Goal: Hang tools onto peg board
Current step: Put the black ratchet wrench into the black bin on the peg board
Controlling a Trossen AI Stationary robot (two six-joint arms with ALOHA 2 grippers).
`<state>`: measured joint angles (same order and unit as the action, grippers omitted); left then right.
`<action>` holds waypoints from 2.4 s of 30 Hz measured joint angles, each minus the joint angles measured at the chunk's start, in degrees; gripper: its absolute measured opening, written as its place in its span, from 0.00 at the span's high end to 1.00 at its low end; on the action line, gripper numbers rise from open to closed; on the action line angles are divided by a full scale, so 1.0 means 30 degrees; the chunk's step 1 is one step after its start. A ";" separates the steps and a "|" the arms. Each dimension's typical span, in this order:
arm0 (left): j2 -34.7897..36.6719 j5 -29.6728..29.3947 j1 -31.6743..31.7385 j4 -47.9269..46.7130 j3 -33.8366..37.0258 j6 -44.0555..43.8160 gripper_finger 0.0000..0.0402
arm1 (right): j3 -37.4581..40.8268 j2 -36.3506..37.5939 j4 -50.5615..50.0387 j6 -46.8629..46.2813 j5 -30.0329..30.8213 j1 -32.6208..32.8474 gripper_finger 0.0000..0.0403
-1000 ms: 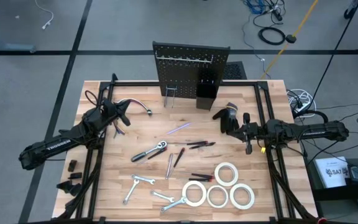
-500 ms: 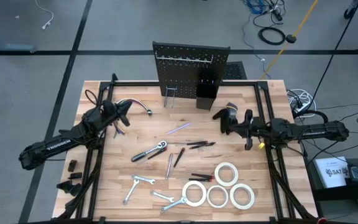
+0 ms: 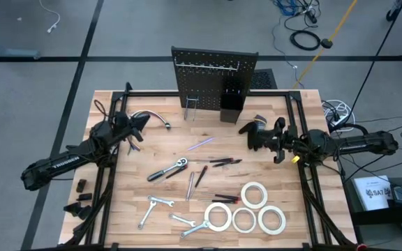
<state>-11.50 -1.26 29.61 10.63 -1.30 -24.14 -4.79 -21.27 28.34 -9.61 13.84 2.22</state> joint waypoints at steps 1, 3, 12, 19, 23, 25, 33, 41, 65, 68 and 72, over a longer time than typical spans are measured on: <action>-0.0126 0.0827 -0.0005 0.0007 -0.0281 0.0184 1.00 | -0.0441 -0.0464 -0.0084 0.0000 -0.0011 0.0000 0.75; -0.0364 0.2176 0.0000 0.0160 -0.0925 0.0302 1.00 | -0.1498 -0.1473 -0.0385 -0.0008 -0.0035 0.0000 0.74; -0.2350 0.5774 -0.0863 -0.3092 -0.5114 0.2779 1.00 | -0.6935 -0.7219 -0.4185 -0.0058 -0.0236 0.0717 0.74; -0.4245 0.5364 -0.3160 -0.6014 -0.8270 0.3693 0.93 | -1.0291 -1.1851 -0.5358 0.0239 -0.0244 0.2309 0.74; -0.5274 0.4395 -0.5075 -0.6950 -0.9194 0.3832 0.88 | -1.1883 -1.3696 -0.6200 0.0476 -0.0254 0.3127 0.74; -0.5877 0.3802 -0.6180 -0.6970 -0.9347 0.3809 0.87 | -1.2413 -1.4399 -0.6930 0.0341 -0.0266 0.3482 0.74; -0.9744 0.0136 -1.1172 -0.8451 -1.0479 0.3220 0.87 | -1.3196 -1.5875 -0.9408 -0.1123 -0.0309 0.3938 0.74; -1.4230 -0.2023 -1.4152 -1.2908 -1.3682 0.2944 0.87 | -1.3209 -1.5920 -0.9846 -0.0933 -0.0210 0.3920 0.74; -2.3242 -0.2814 -1.3862 -1.3065 -1.3740 0.0656 0.60 | -1.3204 -1.5920 -1.0427 0.0066 -0.0142 0.3905 0.74; -2.4147 -0.2863 -1.3518 -1.2968 -1.3725 0.0798 0.60 | -1.3207 -1.5920 -1.0438 0.0076 -0.0135 0.3905 0.74; -2.5318 -0.2799 -1.3184 -1.2329 -1.3725 0.0925 0.60 | -1.3204 -1.5920 -1.0522 0.0073 -0.0135 0.3905 0.74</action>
<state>-87.45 -9.65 -9.95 -26.36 -42.48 -21.36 -44.40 -69.04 -3.22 -9.39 13.43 13.93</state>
